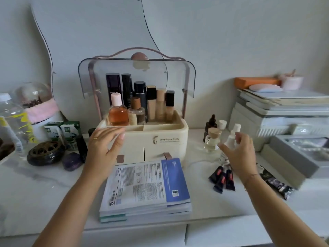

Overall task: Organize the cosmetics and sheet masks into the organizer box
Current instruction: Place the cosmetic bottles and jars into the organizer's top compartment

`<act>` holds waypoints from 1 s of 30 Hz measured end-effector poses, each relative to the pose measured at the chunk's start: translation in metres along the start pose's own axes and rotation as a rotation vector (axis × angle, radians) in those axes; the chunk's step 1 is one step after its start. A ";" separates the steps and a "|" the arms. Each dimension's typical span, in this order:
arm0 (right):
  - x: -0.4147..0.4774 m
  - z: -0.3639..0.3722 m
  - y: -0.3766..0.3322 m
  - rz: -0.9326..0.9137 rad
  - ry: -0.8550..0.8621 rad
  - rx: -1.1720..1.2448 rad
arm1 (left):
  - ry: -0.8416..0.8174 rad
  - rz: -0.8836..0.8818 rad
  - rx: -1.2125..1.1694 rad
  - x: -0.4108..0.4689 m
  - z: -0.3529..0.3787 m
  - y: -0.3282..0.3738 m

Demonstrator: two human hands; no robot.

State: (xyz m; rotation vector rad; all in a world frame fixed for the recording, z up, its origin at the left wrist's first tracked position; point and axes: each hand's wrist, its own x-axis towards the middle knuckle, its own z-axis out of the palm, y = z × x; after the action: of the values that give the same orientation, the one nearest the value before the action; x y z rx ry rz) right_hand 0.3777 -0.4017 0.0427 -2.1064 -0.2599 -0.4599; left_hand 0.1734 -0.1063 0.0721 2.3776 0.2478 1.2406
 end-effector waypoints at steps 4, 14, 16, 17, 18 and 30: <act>0.010 0.009 0.004 0.083 -0.113 0.061 | -0.005 0.006 -0.013 0.000 0.000 0.000; 0.050 0.013 -0.018 -0.082 -0.176 -0.173 | 0.002 0.038 0.006 0.000 -0.001 -0.003; 0.060 0.013 -0.025 -0.118 -0.286 -0.291 | -0.002 0.036 0.003 0.000 -0.001 -0.003; 0.065 0.014 -0.028 -0.123 -0.335 -0.344 | -0.001 0.037 0.005 0.001 -0.001 -0.003; 0.068 0.015 -0.030 -0.118 -0.380 -0.387 | 0.000 0.037 0.011 0.001 -0.001 -0.003; 0.076 0.028 -0.068 -0.394 -0.730 -0.844 | 0.032 0.051 0.022 0.000 0.003 -0.007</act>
State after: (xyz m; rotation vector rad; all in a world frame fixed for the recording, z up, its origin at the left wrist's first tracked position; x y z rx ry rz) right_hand 0.4287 -0.3413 0.1124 -3.0105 -1.0636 0.0352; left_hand 0.1761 -0.1012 0.0669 2.3980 0.2130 1.3061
